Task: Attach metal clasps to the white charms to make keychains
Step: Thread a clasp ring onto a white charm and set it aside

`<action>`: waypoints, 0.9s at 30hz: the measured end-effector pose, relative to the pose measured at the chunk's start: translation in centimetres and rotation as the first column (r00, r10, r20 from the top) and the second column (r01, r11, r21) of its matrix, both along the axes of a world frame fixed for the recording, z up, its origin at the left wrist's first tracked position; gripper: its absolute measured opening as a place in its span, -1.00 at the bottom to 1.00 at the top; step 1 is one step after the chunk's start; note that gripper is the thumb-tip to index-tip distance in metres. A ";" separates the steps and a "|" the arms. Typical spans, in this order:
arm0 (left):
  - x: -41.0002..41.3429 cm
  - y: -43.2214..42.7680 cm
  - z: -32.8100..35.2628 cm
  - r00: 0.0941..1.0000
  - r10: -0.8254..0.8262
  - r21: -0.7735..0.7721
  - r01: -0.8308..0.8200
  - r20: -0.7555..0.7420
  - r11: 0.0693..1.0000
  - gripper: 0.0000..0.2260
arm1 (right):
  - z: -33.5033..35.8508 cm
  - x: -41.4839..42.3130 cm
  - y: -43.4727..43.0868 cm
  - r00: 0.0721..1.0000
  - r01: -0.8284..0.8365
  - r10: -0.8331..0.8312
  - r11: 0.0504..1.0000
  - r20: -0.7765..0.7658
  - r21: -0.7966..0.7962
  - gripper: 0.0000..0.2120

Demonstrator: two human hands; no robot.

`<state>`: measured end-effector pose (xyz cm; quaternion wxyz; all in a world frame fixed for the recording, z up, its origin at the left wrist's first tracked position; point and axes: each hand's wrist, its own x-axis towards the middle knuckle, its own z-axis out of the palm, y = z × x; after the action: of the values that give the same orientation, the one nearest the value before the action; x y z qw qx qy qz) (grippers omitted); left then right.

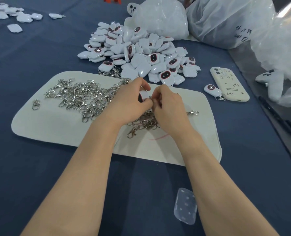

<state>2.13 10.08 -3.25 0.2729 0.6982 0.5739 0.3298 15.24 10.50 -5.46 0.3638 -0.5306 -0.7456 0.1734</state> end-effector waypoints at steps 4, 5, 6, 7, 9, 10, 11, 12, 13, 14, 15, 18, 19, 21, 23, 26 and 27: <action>0.0 0.1 0.0 0.998 0.000 0.023 0.002 -0.061 1.000 -0.75 | 0.0 0.0 0.1 1.000 0.009 -0.009 1.000 0.026 -0.002 -0.89; 0.0 0.1 0.0 0.998 -0.002 0.028 0.004 -0.070 1.000 -0.75 | -0.1 0.0 0.1 0.999 0.009 -0.009 1.000 0.033 -0.006 -0.89; 0.0 0.1 0.0 0.997 -0.003 0.032 0.006 -0.080 0.999 -0.75 | 0.0 0.0 0.1 0.999 0.008 -0.007 1.000 0.039 -0.007 -0.88; 0.1 0.1 -0.1 0.996 -0.004 0.033 0.007 -0.093 0.999 -0.74 | 0.0 0.0 0.1 0.999 0.006 -0.005 1.000 0.040 -0.004 -0.88; 0.3 0.0 -0.4 0.992 -0.018 0.017 0.020 -0.121 1.000 -0.73 | 0.1 0.0 0.0 1.000 -0.009 0.009 1.000 0.024 0.014 -0.88; 0.4 0.0 -0.5 0.991 -0.031 0.004 0.031 -0.128 0.999 -0.72 | 0.1 0.0 0.0 1.000 -0.018 0.018 1.000 0.014 0.020 -0.88; 0.4 -0.1 -0.6 0.992 -0.037 -0.004 0.036 -0.123 0.999 -0.73 | 0.1 0.1 0.1 1.000 -0.019 0.019 1.000 0.013 0.019 -0.89; 0.4 -0.2 -0.5 0.994 -0.034 -0.005 0.033 -0.101 0.999 -0.74 | 0.1 0.2 0.1 1.000 -0.009 0.009 1.000 0.011 0.012 -0.90; 0.4 -0.1 -0.3 0.997 -0.026 0.003 0.026 -0.069 1.000 -0.76 | 0.1 0.3 0.1 1.000 0.010 -0.010 1.000 -0.002 0.006 -0.92; 0.3 0.0 -0.1 0.999 -0.012 0.020 0.012 -0.041 1.000 -0.78 | 0.1 0.4 0.2 0.999 0.025 -0.025 1.000 -0.026 0.000 -0.92; 0.2 0.0 0.1 1.000 0.008 0.036 -0.008 -0.026 0.999 -0.81 | 0.2 0.4 0.2 0.998 0.034 -0.034 0.999 -0.055 -0.007 -0.90; 0.1 0.1 0.3 0.998 0.049 0.056 -0.047 -0.032 0.997 -0.95 | 0.3 0.2 0.0 0.994 0.023 -0.023 1.000 -0.108 0.000 -0.86; 0.1 0.0 0.3 0.998 0.051 0.057 -0.049 -0.044 0.997 -0.96 | 0.3 0.0 0.0 0.994 0.010 -0.010 1.000 -0.107 0.003 -0.86; 0.0 0.0 0.1 0.996 0.051 0.054 -0.048 -0.074 0.997 -0.96 | 0.3 -0.1 -0.1 0.995 -0.009 0.008 1.000 -0.101 -0.002 -0.87; -0.1 0.0 0.0 0.993 0.059 0.041 -0.055 -0.105 0.998 -0.96 | 0.3 -0.1 -0.1 0.995 -0.012 0.012 1.000 -0.097 -0.004 -0.87; -0.2 0.1 -0.1 0.988 0.049 0.040 -0.044 -0.144 0.998 -0.95 | 0.4 -0.1 0.0 0.995 -0.005 0.003 1.000 -0.098 -0.017 -0.87; -0.1 0.1 -0.1 0.987 0.049 0.052 -0.041 -0.153 0.998 -0.95 | 0.4 -0.2 0.0 0.995 -0.004 0.002 1.000 -0.104 -0.022 -0.88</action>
<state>2.02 10.21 -3.37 0.2028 0.7150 0.6007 0.2947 15.08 10.48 -5.10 0.3958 -0.5239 -0.7246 0.2094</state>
